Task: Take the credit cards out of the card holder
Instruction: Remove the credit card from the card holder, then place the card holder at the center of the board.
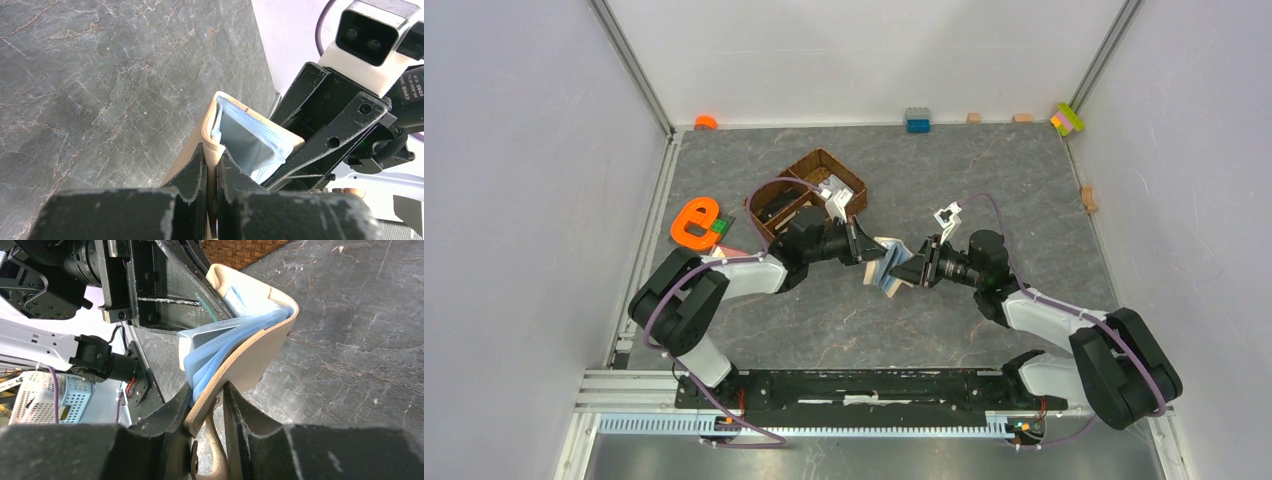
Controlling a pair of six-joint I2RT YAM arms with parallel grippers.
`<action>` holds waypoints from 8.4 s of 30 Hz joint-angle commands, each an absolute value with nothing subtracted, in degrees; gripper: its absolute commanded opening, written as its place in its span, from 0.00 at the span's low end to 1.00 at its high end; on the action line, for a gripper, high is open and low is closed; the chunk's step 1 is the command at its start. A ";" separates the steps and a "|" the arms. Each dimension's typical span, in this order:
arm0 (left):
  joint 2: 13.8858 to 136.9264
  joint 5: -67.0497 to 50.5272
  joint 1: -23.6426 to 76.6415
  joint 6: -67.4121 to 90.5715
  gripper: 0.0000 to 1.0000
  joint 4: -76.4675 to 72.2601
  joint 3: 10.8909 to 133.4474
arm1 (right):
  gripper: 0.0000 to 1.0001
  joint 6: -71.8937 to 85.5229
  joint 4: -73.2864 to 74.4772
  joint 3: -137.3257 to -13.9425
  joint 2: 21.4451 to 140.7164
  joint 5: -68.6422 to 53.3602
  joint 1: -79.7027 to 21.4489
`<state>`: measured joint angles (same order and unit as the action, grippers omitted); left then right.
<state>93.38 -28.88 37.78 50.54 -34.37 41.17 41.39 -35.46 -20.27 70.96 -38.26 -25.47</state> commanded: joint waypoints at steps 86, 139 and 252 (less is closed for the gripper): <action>82.49 -19.74 37.92 36.28 0.18 -13.16 45.44 | 0.11 38.33 -21.32 -28.04 69.52 -27.15 -24.78; 82.11 -29.58 30.61 52.65 0.02 -37.77 31.72 | 0.60 28.17 -21.62 -24.74 55.33 -19.13 -23.29; 93.21 -28.97 28.80 53.19 0.07 -33.17 34.75 | 0.00 49.12 -47.09 -13.41 59.73 -35.04 -13.18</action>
<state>91.70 -31.59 28.69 60.84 -44.23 31.24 50.76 -47.68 -12.62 59.61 -35.92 -13.37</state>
